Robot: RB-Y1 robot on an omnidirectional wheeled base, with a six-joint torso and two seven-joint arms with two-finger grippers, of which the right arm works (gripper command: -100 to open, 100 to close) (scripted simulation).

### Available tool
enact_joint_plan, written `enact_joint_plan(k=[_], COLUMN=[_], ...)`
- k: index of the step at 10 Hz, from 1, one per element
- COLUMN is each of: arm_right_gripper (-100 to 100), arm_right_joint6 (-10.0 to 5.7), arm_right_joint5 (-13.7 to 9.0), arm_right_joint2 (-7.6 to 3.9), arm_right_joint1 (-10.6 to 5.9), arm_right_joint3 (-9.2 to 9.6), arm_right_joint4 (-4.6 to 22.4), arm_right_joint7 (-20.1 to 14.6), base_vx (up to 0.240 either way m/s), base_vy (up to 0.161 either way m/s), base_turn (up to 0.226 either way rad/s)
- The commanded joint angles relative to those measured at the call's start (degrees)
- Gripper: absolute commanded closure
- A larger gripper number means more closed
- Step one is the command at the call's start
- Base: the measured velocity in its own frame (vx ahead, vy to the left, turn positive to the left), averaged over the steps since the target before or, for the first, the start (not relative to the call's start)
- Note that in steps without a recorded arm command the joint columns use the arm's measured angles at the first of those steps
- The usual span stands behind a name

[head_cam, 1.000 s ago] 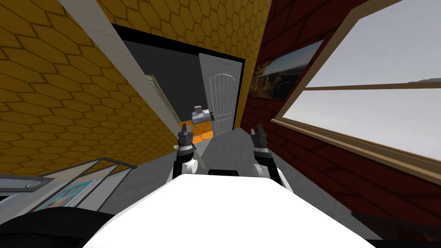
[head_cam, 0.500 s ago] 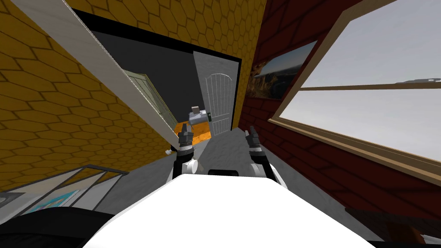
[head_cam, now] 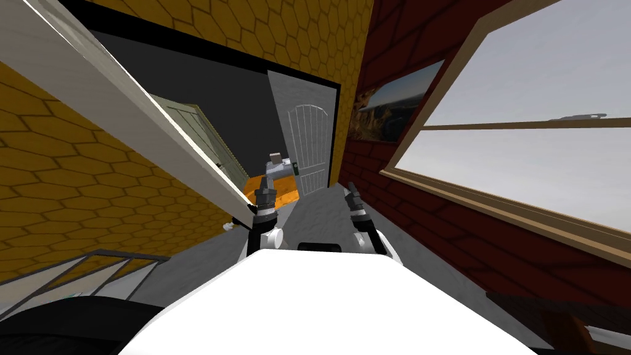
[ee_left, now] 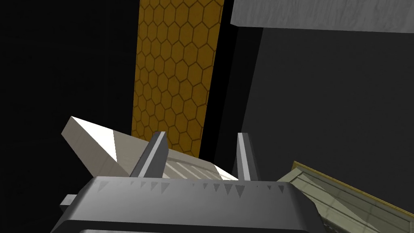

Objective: Pull the door open

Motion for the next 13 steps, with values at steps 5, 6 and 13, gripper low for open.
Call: enact_joint_plan(k=[5,6,13], arm_right_gripper=[-100,-100,-100], arm_right_joint6=[0.18,0.24,1.0], arm_right_joint5=[-0.27,-0.3,-0.56], arm_right_joint2=[-2.03,-2.13,-2.89], arm_right_joint1=[-4.68,-5.2,-12.09], arm_right_joint3=[5.7,6.28,14.03], arm_right_joint4=[7.83,8.64,19.38], arm_right_joint7=[-1.03,-1.13,-2.57], base_vx=[0.107,0.122,0.146], base_vy=[-0.047,-0.024,-0.021], base_turn=[-0.088,-0.078,-0.106])
